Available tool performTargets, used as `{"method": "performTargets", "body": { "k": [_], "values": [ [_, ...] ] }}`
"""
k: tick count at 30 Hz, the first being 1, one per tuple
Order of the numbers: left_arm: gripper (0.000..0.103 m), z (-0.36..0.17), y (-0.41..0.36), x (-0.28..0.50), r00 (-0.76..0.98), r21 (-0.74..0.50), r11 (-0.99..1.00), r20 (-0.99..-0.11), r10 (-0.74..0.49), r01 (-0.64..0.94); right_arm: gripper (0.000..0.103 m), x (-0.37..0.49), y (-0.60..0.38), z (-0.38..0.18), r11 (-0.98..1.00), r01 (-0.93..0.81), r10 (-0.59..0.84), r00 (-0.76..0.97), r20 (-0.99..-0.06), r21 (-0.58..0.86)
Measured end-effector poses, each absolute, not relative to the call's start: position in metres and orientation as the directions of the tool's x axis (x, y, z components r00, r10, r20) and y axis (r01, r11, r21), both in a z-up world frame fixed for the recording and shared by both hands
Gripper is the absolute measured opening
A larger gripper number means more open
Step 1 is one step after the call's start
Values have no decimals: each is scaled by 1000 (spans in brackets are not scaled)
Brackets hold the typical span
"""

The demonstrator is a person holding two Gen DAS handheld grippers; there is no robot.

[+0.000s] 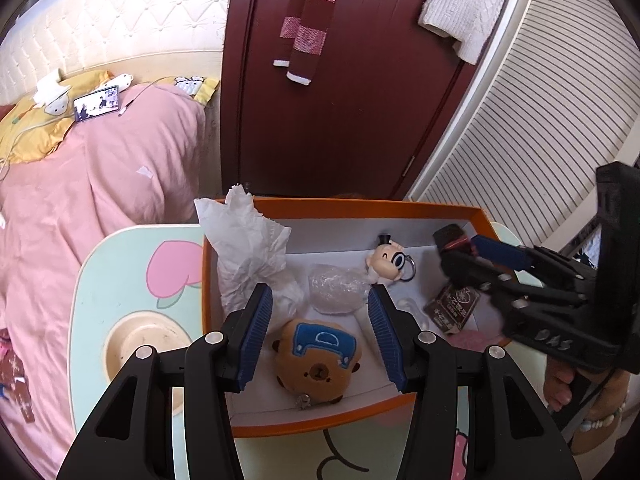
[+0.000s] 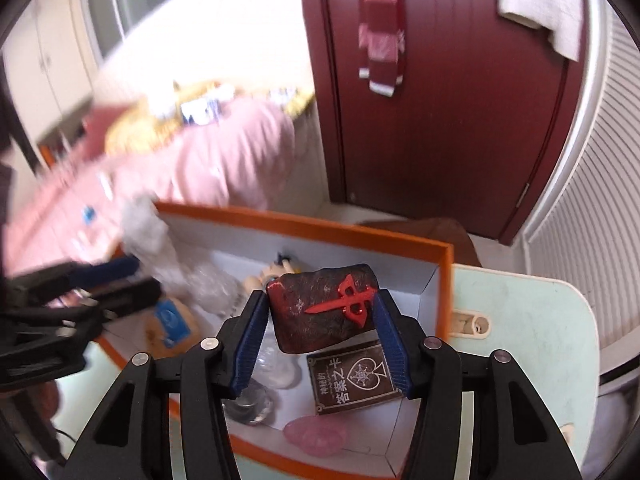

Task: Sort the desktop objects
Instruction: 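Grasp the dark red box with the right tool while the left tool grasps the plastic-wrapped ball, then set the red box on the table with the right tool while the left tool sets down the plastic ball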

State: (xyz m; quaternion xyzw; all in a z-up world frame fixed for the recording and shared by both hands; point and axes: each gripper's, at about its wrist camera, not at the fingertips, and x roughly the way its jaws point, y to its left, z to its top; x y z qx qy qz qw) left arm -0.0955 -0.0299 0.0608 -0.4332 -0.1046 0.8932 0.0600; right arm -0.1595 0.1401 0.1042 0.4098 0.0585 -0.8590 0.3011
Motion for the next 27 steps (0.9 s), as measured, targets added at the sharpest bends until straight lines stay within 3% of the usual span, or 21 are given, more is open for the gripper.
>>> {"method": "performTargets", "body": {
  "k": [4, 16, 20, 27],
  "values": [
    [51, 60, -15, -103, -584, -210, -975, -784, 213, -73, 54, -155, 162, 119, -809, 533, -539, -503, -675, 249],
    [51, 30, 3, -146, -478, -164, -984, -861, 175, -65, 54, -138, 188, 133, -811, 520, -552, -529, -645, 268],
    [33, 26, -4, -146, -473, -244, -969, -849, 236, -45, 54, -138, 189, 133, -805, 526, -561, -524, -641, 275],
    [33, 56, -14, -118, -548, -268, -962, -798, 253, -53, 54, -133, 188, 131, -805, 524, -560, -520, -645, 277]
  ]
}}
